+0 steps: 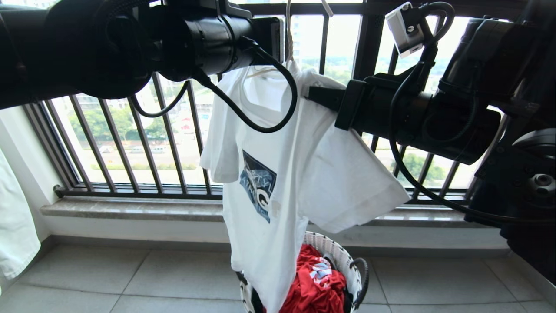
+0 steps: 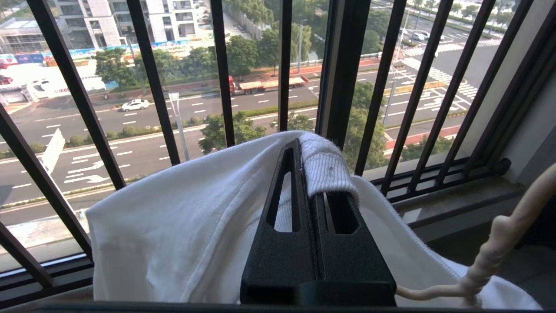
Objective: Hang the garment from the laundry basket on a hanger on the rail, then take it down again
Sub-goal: Hang the clothes on the clothes rack
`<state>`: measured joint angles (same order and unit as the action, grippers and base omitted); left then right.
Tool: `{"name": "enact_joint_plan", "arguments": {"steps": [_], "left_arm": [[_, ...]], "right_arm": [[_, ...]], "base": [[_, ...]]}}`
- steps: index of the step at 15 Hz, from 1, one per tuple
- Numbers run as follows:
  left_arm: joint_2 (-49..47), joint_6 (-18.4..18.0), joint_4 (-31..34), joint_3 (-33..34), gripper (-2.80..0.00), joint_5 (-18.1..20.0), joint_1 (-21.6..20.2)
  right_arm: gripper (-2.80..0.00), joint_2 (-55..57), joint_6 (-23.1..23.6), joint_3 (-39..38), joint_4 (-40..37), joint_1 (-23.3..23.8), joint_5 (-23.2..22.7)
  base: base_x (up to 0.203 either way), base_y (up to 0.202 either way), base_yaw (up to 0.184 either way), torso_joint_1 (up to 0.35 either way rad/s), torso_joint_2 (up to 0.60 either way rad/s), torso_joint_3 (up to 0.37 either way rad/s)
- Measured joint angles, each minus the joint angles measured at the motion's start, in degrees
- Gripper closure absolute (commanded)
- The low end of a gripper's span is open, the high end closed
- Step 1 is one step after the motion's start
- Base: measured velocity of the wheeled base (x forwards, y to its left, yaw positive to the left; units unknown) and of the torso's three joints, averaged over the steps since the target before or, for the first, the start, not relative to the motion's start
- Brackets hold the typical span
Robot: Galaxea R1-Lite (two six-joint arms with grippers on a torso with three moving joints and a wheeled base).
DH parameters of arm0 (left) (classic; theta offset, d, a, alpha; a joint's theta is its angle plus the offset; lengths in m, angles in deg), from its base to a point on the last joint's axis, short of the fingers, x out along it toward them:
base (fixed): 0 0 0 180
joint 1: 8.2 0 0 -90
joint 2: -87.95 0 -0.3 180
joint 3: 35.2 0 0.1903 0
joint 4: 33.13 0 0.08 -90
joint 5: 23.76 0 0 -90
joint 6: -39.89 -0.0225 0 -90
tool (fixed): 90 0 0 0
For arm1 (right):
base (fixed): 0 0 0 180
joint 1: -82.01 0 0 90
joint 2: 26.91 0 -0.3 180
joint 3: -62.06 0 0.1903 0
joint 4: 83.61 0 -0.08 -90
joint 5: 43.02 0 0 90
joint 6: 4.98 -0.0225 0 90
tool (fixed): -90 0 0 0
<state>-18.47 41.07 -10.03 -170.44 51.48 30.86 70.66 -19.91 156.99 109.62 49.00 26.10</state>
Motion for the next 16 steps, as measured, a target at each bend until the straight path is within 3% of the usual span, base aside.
{"name": "enact_joint_plan", "arguments": {"steps": [7, 10, 16], "left_arm": [[4.84, 1.70, 5.19, -0.11, 0.00, 0.56, -0.42], [8.15, -0.19, 5.56, -0.12, 0.00, 4.55, -3.91], [9.58, -6.48, 7.31, -0.11, 0.00, 4.94, -6.46]], "right_arm": [[0.00, 1.09, -0.41, 1.34, -0.57, 0.66, -0.11], [0.00, 0.87, -2.67, 1.36, -1.11, 0.36, -2.15], [0.00, -0.52, -3.61, 1.15, -9.70, -1.05, -9.64]], "base": [[0.000, 0.000, 0.000, 0.000, 0.00, 0.000], [0.000, 0.000, 0.000, 0.000, 0.00, 0.000], [0.000, 0.000, 0.000, 0.000, 0.00, 0.000]]}}
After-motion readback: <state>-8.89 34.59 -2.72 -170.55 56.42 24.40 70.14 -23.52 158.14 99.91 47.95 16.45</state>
